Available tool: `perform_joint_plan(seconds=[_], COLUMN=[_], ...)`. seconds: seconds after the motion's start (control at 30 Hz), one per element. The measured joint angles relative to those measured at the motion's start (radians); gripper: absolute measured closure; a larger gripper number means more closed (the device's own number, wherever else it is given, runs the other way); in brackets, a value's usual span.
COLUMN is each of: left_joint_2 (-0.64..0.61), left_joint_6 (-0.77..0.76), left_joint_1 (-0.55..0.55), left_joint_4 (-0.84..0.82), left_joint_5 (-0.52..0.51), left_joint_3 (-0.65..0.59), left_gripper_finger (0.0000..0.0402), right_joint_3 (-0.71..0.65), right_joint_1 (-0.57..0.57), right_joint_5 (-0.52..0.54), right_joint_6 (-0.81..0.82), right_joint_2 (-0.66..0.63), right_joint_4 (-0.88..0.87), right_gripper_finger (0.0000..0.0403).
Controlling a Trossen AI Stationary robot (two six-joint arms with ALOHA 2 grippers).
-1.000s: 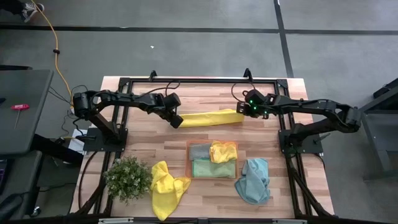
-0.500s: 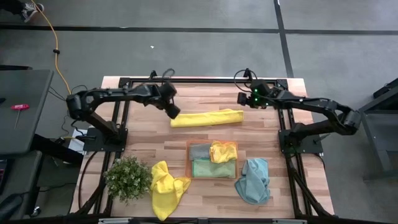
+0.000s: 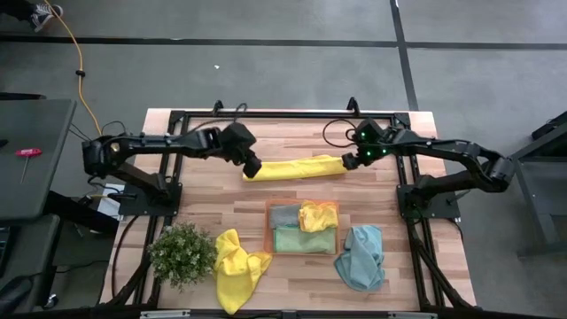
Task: Fold microfiber towels
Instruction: Fold the right yellow microfiber towel
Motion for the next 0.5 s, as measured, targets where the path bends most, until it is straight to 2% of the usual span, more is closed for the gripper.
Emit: perform_joint_plan(seconds=[0.17,0.3,0.5], left_joint_2=[0.03,0.067,0.121], left_joint_6=[-0.083,-0.097,-0.095], left_joint_1=[-0.023,-0.022,-0.023], left_joint_4=[0.122,0.13,0.127], left_joint_5=[-0.027,-0.029,-0.029], left_joint_3=[-0.066,-0.085,-0.104], left_gripper_finger=[0.0214,0.0213,0.0216], right_joint_3=[0.0,0.001,0.001], right_joint_1=[0.002,0.002,0.009], right_joint_5=[0.049,0.048,0.054], right_joint_6=[-0.052,-0.061,-0.087], right_joint_2=[0.0,0.034,0.151], right_joint_4=[0.021,0.049,0.141], right_gripper_finger=[0.0169,0.0169,0.0169])
